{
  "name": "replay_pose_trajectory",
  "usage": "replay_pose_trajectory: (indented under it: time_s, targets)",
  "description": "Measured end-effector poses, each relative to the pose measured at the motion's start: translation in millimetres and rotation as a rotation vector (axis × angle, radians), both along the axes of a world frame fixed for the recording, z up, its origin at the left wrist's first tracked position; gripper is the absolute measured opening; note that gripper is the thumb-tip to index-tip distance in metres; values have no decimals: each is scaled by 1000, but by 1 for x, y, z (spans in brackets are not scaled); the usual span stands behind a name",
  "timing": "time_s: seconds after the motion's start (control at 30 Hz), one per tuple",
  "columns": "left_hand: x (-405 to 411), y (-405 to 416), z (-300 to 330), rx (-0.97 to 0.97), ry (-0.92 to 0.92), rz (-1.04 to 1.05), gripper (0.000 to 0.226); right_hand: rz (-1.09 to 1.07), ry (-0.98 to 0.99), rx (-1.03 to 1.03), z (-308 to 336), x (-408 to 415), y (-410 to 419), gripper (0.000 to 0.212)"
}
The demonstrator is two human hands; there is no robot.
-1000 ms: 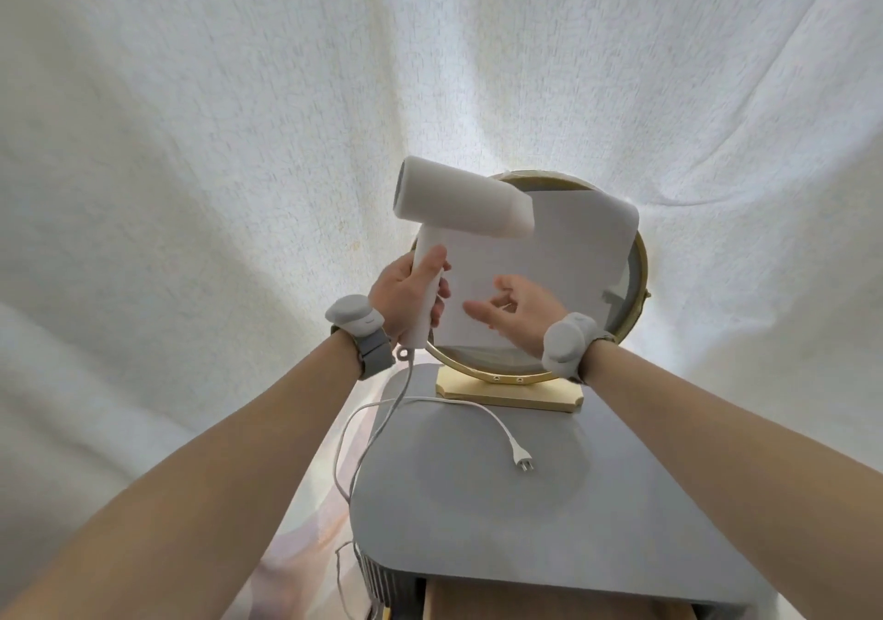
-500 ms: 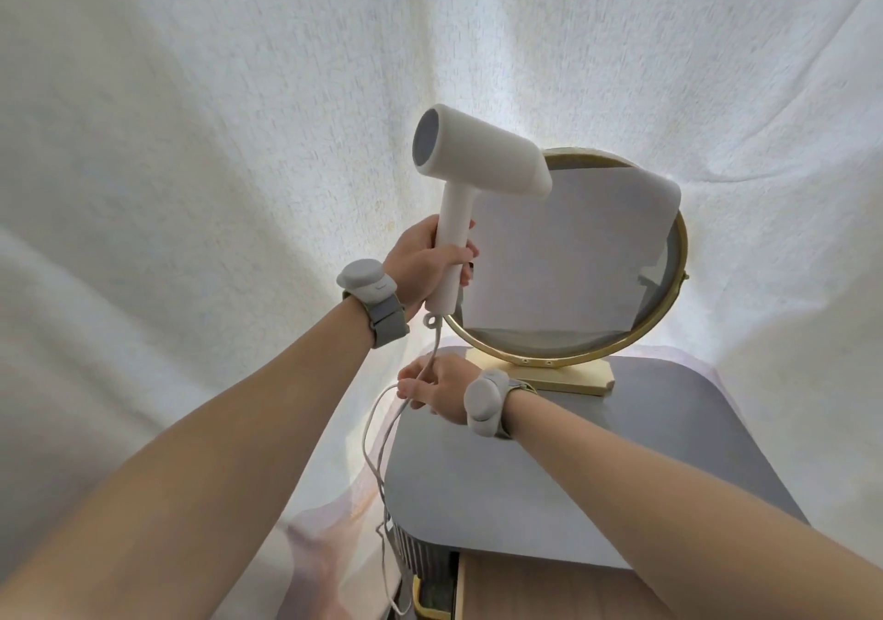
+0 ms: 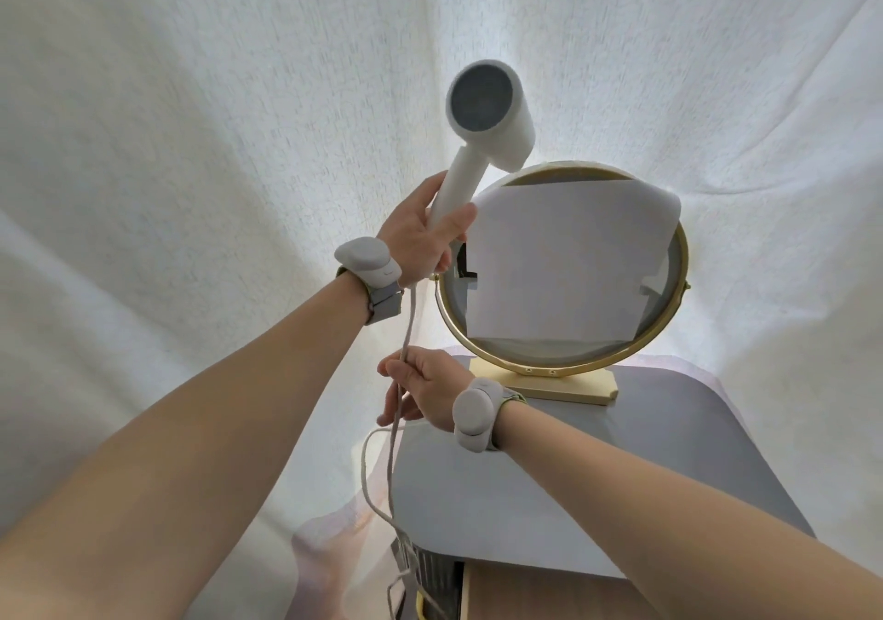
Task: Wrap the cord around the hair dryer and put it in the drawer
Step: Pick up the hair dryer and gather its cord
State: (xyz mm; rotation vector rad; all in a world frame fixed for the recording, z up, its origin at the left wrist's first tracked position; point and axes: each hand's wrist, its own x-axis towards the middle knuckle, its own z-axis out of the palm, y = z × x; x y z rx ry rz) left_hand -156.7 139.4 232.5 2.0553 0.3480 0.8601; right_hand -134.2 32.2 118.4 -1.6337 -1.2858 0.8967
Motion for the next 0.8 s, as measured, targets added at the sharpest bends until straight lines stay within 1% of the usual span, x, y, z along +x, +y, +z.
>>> replay_pose_trajectory:
  time_s: [0.03,0.1,0.23,0.37,0.43,0.47,0.53,0.6,0.7,0.73,0.8]
  targets:
    - [1,1,3,48,13,14,47,4,9,-1,6,0,-4,26]
    - [3,3,8,145,45,49,49,0,-34,-20,18,4,-10,25]
    - [8,9,7,307,144,109,51,-13,-207,-64,39,13,-21,26]
    - [10,10,7,325,236,116,45,-95,-339,-73,62,20,-36,31]
    - [11,10,6,304,268,104,41,-139,-484,-64,72,26,-42,32]
    - [11,10,5,298,280,94,38,-155,-558,-61,77,29,-45,31]
    - [14,7,5,314,293,75,34,-177,-633,-82,87,37,-54,24]
    - [17,4,6,372,291,79,35,-178,-647,-108,97,47,-64,24]
    - [21,3,7,450,287,98,38,-209,-485,-171,109,63,-81,21]
    - [22,3,7,458,290,105,38,-224,-492,-176,112,68,-86,21]
    - [22,2,7,477,294,132,38,-249,-599,-161,112,80,-93,22]
